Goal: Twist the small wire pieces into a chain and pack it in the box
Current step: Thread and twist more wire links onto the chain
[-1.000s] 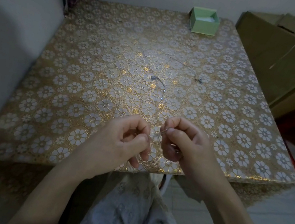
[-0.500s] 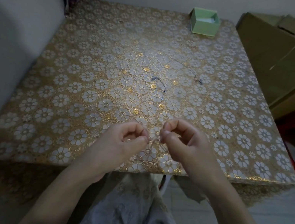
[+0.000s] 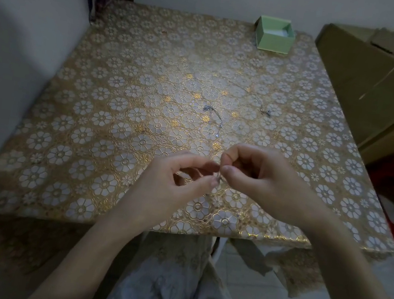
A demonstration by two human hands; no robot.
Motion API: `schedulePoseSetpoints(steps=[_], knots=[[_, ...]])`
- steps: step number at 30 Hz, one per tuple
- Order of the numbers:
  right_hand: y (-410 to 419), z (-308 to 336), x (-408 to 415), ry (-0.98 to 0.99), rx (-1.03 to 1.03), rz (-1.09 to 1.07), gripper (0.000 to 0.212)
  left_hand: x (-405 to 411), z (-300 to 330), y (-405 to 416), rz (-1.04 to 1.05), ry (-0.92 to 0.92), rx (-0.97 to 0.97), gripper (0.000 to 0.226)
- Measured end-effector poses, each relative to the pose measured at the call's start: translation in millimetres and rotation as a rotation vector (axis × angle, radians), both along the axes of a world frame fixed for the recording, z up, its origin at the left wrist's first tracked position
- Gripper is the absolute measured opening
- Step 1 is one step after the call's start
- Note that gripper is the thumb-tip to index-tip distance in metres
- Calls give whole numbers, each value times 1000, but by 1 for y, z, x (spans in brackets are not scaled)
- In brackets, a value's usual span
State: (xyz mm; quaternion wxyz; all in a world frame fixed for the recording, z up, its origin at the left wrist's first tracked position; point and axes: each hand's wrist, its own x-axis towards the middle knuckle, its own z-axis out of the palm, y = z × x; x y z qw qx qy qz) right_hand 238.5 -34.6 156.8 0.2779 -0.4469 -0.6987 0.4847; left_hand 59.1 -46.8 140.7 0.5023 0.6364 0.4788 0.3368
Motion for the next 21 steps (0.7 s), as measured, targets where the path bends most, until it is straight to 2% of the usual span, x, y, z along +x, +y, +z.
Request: schedulePoseSetpoints(steps=[2, 5, 13, 21], knots=[[0, 0, -1, 7, 6, 0, 12, 1, 2, 2, -7, 33, 65, 21], [0, 0, -2, 29, 7, -24, 14, 3, 5, 5, 8, 73, 133, 7], [-2, -2, 2, -59, 10, 15, 8, -8, 12, 10, -55, 168, 133, 6], [-2, -2, 1, -39, -1, 55, 13, -14, 9, 15, -147, -1, -231, 27]])
